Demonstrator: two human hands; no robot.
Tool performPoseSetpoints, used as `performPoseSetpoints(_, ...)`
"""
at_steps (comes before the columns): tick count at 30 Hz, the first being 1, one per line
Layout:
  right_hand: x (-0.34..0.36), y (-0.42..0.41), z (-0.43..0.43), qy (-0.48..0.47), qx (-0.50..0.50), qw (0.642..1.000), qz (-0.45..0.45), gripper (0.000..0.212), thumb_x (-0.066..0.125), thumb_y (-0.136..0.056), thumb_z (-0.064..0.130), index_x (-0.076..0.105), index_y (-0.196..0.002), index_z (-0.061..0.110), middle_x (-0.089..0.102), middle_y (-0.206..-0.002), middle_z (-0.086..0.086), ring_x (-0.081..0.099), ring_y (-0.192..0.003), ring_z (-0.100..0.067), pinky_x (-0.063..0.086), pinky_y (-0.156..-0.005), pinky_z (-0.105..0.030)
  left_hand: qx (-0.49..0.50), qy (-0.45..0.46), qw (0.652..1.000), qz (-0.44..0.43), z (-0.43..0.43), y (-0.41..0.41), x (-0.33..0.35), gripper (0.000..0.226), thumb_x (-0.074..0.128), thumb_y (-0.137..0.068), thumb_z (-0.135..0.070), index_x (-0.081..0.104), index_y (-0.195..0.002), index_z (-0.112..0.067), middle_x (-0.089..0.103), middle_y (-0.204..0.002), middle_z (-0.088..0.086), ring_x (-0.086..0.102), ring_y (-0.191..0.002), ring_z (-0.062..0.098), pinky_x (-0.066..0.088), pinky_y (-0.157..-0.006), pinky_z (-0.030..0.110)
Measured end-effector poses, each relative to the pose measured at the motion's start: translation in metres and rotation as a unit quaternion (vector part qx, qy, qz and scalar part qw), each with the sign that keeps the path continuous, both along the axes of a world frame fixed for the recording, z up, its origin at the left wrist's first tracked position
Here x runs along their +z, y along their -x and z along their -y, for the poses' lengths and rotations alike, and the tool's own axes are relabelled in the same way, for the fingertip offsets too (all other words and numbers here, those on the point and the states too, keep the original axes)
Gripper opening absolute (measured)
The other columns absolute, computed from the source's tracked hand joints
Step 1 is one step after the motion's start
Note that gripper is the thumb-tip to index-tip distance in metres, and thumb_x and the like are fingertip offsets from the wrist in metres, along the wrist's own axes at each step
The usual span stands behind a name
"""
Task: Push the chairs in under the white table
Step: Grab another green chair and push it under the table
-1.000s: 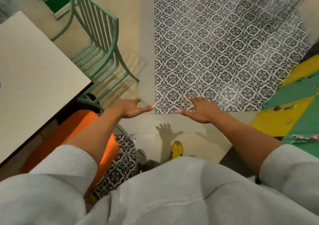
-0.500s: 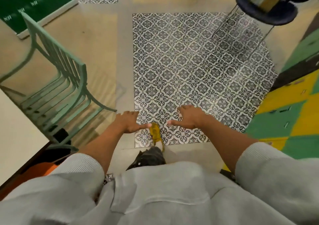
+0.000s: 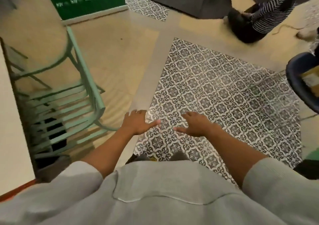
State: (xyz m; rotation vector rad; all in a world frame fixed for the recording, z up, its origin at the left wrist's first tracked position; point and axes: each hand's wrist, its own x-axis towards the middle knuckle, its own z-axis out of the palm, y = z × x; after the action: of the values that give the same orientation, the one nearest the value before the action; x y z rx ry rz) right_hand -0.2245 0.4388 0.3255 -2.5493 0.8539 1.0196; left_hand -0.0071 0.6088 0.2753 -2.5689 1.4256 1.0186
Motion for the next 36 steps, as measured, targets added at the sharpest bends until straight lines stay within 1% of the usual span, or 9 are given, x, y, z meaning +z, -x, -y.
performPoseSetpoints(7,-0.011,-0.204,0.099,-0.006,0.217,0.975,0.050,0.119,0.026,-0.079,0.102,0.026,-0.169,0.023,0.024,-0.177,-0.009,0.027,-0.161,-0.033,0.030,-0.125,-0.064,0.236,0.006,0.972,-0.004,0.038,-0.091,0.005,0.122,0.027,-0.079,-0.103,0.032,-0.166,-0.018,0.035,-0.172,0.007,0.033,-0.157,0.033,0.030,-0.124,0.058)
performPoseSetpoints(11,-0.019,-0.320,0.150,-0.019,0.332,0.940,0.074,0.120,0.028,-0.077,0.102,0.029,-0.168,0.025,0.026,-0.176,-0.005,0.028,-0.161,-0.031,0.033,-0.123,-0.064,0.376,-0.003,0.927,-0.022,0.068,-0.130,0.004,0.121,0.030,-0.080,-0.103,0.034,-0.166,-0.018,0.038,-0.170,0.007,0.038,-0.155,0.032,0.036,-0.122,0.055)
performPoseSetpoints(15,-0.010,-0.420,0.197,-0.032,0.422,0.902,0.087,0.115,0.032,-0.080,0.099,0.029,-0.168,0.026,0.025,-0.177,-0.004,0.028,-0.161,-0.030,0.033,-0.122,-0.063,0.497,0.039,0.861,0.097,0.095,-0.162,0.020,0.094,0.029,-0.081,-0.102,0.070,-0.132,-0.035,0.078,-0.117,-0.014,0.074,-0.108,0.014,0.056,-0.082,0.033)
performPoseSetpoints(17,0.000,-0.474,0.216,-0.038,0.469,0.877,0.095,0.112,0.034,-0.083,0.097,0.029,-0.168,0.025,0.024,-0.177,-0.005,0.027,-0.161,-0.031,0.033,-0.123,-0.063,0.554,0.061,0.812,0.175,0.101,-0.182,0.033,0.086,0.025,-0.082,-0.102,0.075,-0.112,-0.039,0.071,-0.078,-0.024,0.070,-0.078,0.005,0.049,-0.063,0.024)
performPoseSetpoints(19,0.014,-0.530,0.225,-0.032,0.506,0.855,0.104,0.113,0.034,-0.082,0.097,0.030,-0.168,0.024,0.025,-0.177,-0.005,0.028,-0.160,-0.032,0.033,-0.123,-0.062,0.609,0.066,0.761,0.216,0.099,-0.203,0.049,0.080,0.029,-0.085,-0.100,0.075,-0.101,-0.037,0.062,-0.067,-0.024,0.063,-0.067,0.005,0.041,-0.056,0.022)
performPoseSetpoints(23,0.040,-0.624,0.226,-0.024,0.558,0.819,0.132,0.116,0.032,-0.080,0.101,0.032,-0.167,0.024,0.029,-0.175,-0.006,0.031,-0.159,-0.032,0.034,-0.122,-0.061,0.648,0.063,0.734,0.192,0.101,-0.242,0.060,0.083,0.039,-0.089,-0.094,0.070,-0.124,-0.026,0.076,-0.117,-0.006,0.072,-0.103,0.019,0.061,-0.082,0.039)
performPoseSetpoints(26,0.051,-0.686,0.224,-0.017,0.597,0.791,0.131,0.117,0.031,-0.079,0.102,0.031,-0.167,0.024,0.029,-0.175,-0.006,0.030,-0.159,-0.032,0.033,-0.124,-0.060,0.660,0.060,0.733,0.152,0.116,-0.285,0.064,0.099,0.037,-0.085,-0.097,0.056,-0.149,-0.023,0.062,-0.148,0.002,0.058,-0.134,0.027,0.054,-0.105,0.048)
performPoseSetpoints(31,0.048,-0.798,0.226,0.003,0.622,0.773,0.126,0.122,0.029,-0.076,0.105,0.027,-0.168,0.025,0.026,-0.176,-0.005,0.027,-0.161,-0.033,0.030,-0.125,-0.062,0.686,0.053,0.721,0.084,0.139,-0.404,0.062,0.124,0.028,-0.074,-0.108,0.036,-0.164,-0.022,0.043,-0.167,0.006,0.043,-0.151,0.030,0.043,-0.118,0.050)
performPoseSetpoints(36,0.061,-0.926,0.244,0.018,0.606,0.785,0.125,0.119,0.033,-0.078,0.103,0.026,-0.169,0.025,0.025,-0.177,-0.005,0.026,-0.161,-0.031,0.028,-0.126,-0.061,0.676,0.074,0.732,0.046,0.154,-0.565,0.058,0.123,0.027,-0.071,-0.109,0.039,-0.162,-0.027,0.049,-0.164,0.003,0.050,-0.147,0.029,0.045,-0.118,0.050)
